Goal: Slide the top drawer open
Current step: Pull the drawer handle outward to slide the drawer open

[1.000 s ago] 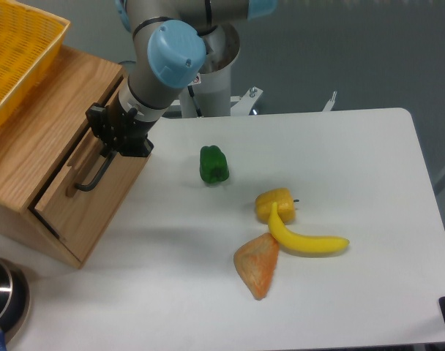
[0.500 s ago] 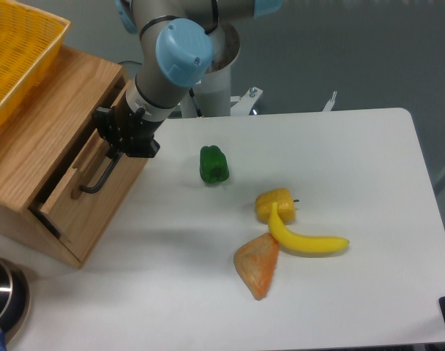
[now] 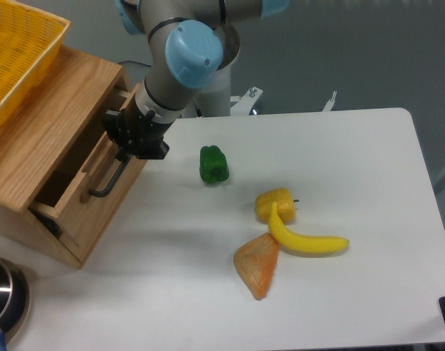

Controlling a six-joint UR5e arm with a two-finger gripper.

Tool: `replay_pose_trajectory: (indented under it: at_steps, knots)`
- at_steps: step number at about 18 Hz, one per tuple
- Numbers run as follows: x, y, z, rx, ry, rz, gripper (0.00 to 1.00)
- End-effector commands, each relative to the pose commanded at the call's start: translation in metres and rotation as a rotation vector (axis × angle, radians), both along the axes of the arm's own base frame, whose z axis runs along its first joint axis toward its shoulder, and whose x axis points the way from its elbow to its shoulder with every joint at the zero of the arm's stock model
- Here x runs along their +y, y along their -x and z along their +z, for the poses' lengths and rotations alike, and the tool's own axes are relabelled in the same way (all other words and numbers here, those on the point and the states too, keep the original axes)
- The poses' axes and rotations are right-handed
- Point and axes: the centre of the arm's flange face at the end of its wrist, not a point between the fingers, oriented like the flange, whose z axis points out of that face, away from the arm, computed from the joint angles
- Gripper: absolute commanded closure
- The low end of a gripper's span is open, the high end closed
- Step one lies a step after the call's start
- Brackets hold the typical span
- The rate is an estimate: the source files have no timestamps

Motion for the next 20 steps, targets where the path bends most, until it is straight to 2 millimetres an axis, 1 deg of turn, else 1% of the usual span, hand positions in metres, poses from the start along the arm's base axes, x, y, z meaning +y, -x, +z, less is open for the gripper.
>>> replay_pose_trajectory:
  at_steps: [4, 9, 17, 20]
  knots:
    - [-0.005, 0.012, -0.002, 0.01, 0.002, 0.016, 0.96]
    - [-0.012, 0.026, 0.002, 0.026, 0.001, 0.031, 0.96]
    - [-0.018, 0.039, 0.004, 0.032, -0.005, 0.049, 0.96]
    - [-0.02, 0.04, 0.004, 0.039, -0.002, 0.044, 0.96]
